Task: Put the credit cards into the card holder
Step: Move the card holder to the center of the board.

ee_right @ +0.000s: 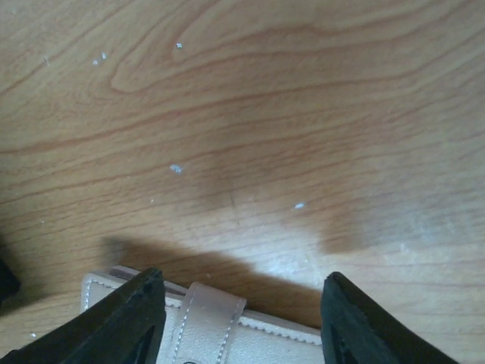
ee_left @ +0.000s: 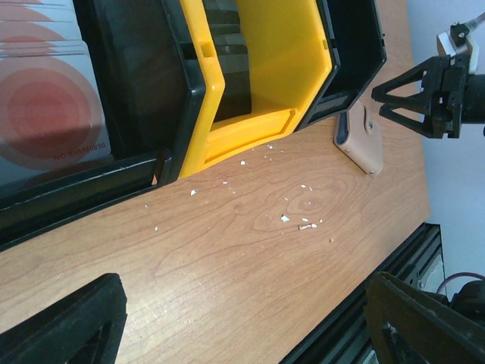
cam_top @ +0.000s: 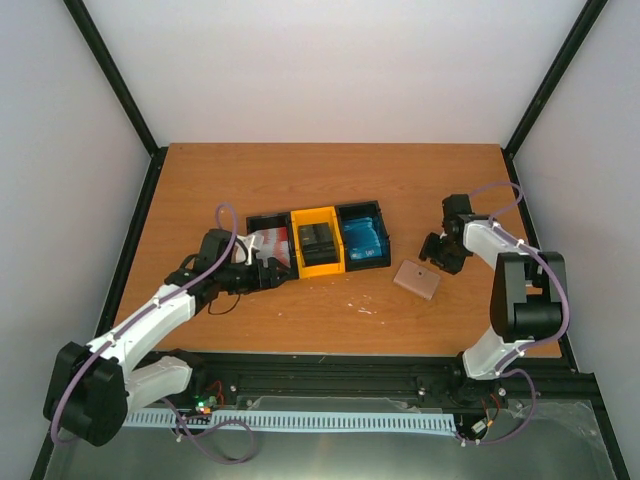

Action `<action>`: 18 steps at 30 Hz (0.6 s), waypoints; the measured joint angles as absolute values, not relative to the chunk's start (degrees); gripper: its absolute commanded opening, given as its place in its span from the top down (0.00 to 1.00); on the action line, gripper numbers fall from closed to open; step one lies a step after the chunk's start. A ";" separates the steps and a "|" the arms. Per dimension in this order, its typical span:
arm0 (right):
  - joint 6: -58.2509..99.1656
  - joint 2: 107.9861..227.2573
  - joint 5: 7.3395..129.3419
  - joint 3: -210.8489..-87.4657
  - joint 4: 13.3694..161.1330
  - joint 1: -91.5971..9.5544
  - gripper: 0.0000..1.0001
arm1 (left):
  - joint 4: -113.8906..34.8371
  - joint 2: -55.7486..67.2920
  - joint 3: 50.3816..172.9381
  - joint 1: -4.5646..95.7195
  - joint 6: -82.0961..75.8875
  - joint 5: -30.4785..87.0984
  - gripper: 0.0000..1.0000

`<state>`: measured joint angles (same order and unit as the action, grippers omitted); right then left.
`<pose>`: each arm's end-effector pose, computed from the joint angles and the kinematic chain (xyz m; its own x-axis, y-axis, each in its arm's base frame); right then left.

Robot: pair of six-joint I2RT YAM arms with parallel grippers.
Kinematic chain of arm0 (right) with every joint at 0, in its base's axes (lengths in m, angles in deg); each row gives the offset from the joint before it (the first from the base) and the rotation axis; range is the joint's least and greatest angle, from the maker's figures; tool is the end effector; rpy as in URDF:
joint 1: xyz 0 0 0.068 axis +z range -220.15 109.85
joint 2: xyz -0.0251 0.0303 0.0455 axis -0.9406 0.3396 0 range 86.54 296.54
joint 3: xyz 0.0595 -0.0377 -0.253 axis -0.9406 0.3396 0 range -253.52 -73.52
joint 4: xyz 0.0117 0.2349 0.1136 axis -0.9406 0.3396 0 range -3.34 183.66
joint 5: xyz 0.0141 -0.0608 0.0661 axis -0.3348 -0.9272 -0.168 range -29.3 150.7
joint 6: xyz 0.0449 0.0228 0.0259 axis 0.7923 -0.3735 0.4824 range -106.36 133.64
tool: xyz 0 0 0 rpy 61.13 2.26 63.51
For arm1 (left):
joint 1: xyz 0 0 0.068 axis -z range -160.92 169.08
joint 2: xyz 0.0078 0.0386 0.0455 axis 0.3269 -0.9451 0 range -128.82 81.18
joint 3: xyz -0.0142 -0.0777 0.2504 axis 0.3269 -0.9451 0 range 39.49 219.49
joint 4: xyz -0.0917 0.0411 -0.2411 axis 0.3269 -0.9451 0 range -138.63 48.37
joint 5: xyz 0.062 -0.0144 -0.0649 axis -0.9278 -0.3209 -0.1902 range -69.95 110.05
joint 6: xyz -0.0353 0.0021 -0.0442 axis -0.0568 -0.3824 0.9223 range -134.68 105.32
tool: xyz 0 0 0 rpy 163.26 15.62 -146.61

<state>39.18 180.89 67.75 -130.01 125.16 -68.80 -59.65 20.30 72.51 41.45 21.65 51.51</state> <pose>0.2957 0.0118 0.1534 -0.8992 0.4068 -0.1613 0.3717 0.9045 0.2093 0.1920 -0.1013 0.1963 -0.9262 -0.1652 -0.3389 0.1390 0.6859 -0.7143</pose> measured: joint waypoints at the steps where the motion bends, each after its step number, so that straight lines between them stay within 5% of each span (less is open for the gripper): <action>1: 39.07 180.89 67.84 -129.82 125.16 -68.39 0.45 | -59.32 20.10 72.51 41.47 21.65 51.53 0.13; 13: 41.83 172.17 71.03 -117.51 125.07 -62.31 0.52 | -55.21 18.39 71.54 41.49 21.70 52.25 0.12; 18: 49.17 165.61 73.17 -112.20 125.92 -56.56 0.41 | -53.58 17.19 70.76 41.54 22.16 53.11 0.12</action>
